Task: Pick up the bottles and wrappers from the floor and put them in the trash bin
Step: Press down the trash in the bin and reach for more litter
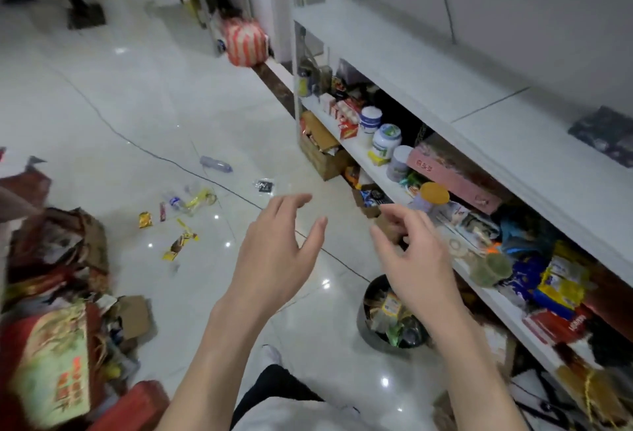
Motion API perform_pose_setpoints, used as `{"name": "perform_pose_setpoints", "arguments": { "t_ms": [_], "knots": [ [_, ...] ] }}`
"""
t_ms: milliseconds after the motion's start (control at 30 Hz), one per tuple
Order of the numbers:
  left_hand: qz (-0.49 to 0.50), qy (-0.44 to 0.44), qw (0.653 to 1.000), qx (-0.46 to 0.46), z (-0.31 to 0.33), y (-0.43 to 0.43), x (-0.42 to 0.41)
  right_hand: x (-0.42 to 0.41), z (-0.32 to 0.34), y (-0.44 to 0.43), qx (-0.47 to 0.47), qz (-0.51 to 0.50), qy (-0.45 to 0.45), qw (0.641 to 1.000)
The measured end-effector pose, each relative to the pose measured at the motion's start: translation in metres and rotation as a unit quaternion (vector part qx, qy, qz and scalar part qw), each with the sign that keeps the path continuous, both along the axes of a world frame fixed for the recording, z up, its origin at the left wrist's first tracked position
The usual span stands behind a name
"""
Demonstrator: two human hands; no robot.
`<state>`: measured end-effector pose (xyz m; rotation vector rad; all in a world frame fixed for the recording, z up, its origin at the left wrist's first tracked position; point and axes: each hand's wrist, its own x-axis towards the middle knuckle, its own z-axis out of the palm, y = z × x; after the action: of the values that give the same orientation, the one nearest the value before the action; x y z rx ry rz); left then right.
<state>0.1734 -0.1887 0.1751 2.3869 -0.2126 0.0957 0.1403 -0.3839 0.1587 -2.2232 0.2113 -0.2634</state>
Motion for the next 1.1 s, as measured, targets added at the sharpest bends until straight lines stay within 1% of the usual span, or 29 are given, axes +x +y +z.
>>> {"name": "perform_pose_setpoints", "arguments": {
  "t_ms": [167,367,500,600,900,1100],
  "knots": [
    [0.088,0.042,0.995,-0.029,-0.022,0.086,-0.002,0.036,-0.013,0.072,-0.018,0.092,0.020,0.995],
    [0.186,0.082,0.979,-0.030,-0.050,0.201,0.007,0.093,-0.019,0.180,-0.055,0.211,0.067,0.974],
    [0.239,0.103,0.965,-0.039,-0.062,0.266,0.017,0.127,-0.023,0.250,-0.064,0.257,0.069,0.962],
    [0.271,0.116,0.955,-0.029,-0.072,0.307,0.025,0.148,-0.028,0.293,-0.068,0.287,0.080,0.952],
    [0.344,0.141,0.928,-0.034,-0.094,0.379,0.072,0.232,-0.049,0.362,-0.106,0.344,0.097,0.928],
    [0.382,0.160,0.909,-0.033,-0.105,0.403,0.146,0.326,-0.064,0.391,-0.108,0.366,0.107,0.918]
  ]
}}
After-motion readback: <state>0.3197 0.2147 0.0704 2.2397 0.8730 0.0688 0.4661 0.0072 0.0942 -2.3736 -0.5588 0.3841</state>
